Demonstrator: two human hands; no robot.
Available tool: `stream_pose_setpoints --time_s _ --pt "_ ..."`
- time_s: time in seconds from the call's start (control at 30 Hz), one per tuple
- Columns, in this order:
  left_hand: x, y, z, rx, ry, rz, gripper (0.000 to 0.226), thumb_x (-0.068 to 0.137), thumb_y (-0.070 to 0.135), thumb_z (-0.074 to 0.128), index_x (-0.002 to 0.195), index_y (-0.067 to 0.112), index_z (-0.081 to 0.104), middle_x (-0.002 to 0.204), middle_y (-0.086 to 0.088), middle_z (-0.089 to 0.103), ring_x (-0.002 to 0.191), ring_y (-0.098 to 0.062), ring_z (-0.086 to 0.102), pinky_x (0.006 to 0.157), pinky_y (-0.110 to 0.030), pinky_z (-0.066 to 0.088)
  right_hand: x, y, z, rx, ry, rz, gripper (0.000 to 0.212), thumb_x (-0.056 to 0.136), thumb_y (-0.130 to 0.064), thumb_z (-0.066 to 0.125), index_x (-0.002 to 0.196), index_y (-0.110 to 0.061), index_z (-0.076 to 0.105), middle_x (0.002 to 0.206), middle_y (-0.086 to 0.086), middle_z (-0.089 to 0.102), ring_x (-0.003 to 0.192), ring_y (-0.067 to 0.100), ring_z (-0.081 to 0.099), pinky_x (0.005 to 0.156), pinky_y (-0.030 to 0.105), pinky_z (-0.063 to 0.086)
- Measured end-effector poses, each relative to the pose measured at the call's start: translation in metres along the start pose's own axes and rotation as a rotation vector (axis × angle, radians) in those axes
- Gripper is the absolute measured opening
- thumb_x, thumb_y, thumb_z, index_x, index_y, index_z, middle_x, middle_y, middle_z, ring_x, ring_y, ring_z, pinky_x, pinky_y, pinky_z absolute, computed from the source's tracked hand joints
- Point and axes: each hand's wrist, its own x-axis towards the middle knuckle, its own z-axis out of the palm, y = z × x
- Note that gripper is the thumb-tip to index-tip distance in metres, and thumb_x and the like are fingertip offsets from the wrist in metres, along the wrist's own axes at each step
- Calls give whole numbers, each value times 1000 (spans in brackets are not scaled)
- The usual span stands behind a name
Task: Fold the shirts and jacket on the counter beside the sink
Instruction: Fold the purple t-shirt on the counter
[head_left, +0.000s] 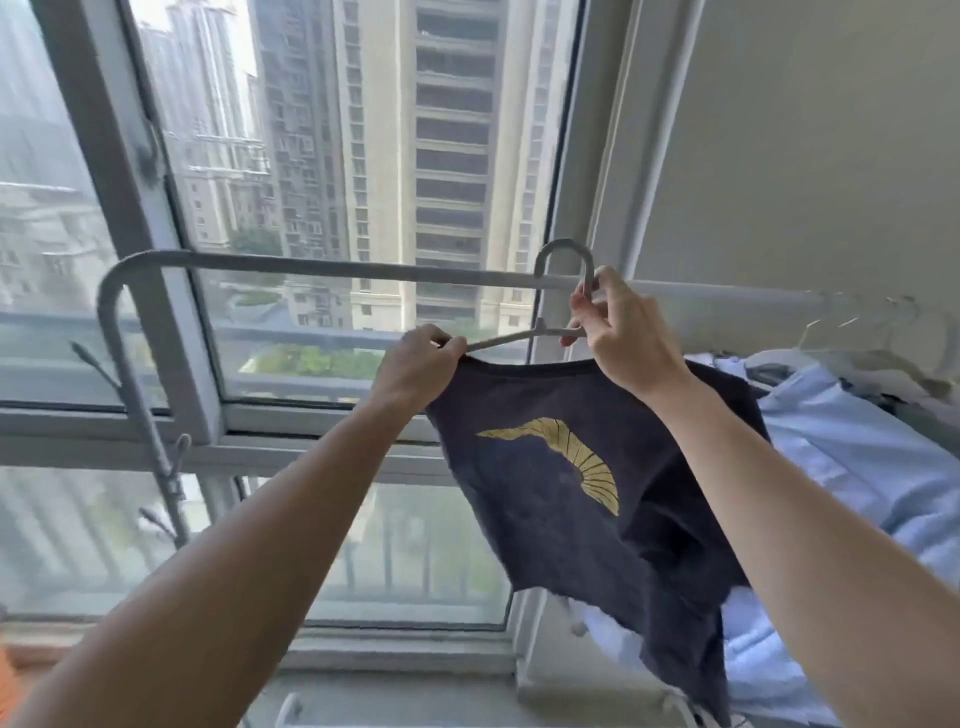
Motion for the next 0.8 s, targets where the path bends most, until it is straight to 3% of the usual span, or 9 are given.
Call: stream_pose_setpoints --time_s 0.1,0.2,0.3,0.4,0.5,0.6,0.67,0.73,0.8 --pt "-44 -43 -80 25 44 -53 19 90 34 50 95 27 66 84 11 64 81 -8 58 64 -28 42 -2 -67 45 56 -98 -70 11 102 -29 52 94 -22 50 71 -7 72 63 2 69 54 25 51" --pt "-91 -87 -159 59 116 -155 21 87 31 50 96 25 69 89 7 68 86 -13 61 76 -33 51 -3 -140 99 118 -226 -113 12 102 -33 51 90 -32 50 68 -10 73 61 9 67 53 29 46" --pt "-127 -130 -228 167 208 -278 20 88 31 52 91 22 70 94 -1 70 93 -23 62 85 -36 51 -7 -204 151 186 -392 -176 10 102 -32 52 91 -32 54 72 -16 73 71 22 70 63 41 55" --pt "-168 -180 -308 253 309 -412 24 84 34 53 82 19 71 85 -1 69 88 -25 62 76 -34 50 -12 -281 212 248 -507 -272 8 101 -29 52 97 -24 55 74 -5 75 76 19 70 69 41 56" --pt "-208 -226 -376 307 414 -512 23 84 31 51 73 19 68 77 6 65 84 -25 59 68 -31 41 -18 -348 269 309 -584 -360 9 102 -27 52 99 -20 57 82 3 75 69 7 66 63 28 48" --pt "-250 -277 -440 319 551 -600 22 85 27 50 74 16 65 78 0 64 74 -21 54 62 -29 40 -29 -414 334 367 -685 -459 11 102 -28 50 97 -21 56 75 -5 75 58 -9 59 57 23 42" --pt "-275 -304 -478 319 644 -652 25 83 30 50 75 13 67 72 3 64 67 -16 51 57 -23 36 -33 -454 378 425 -738 -488 12 102 -29 48 96 -22 56 72 -7 74 59 -9 59 59 26 44" --pt "-297 -322 -511 348 706 -702 31 78 39 46 61 16 58 60 9 55 63 -14 47 56 -27 33 -35 -489 418 499 -781 -485 15 102 -31 47 91 -27 55 72 -6 75 60 -6 60 63 30 48" --pt "-317 -342 -549 377 728 -770 36 76 47 41 57 17 49 60 7 50 67 -21 48 60 -32 32 -38 -529 462 570 -839 -489 18 102 -33 46 87 -29 53 72 -3 75 70 5 65 71 36 51"
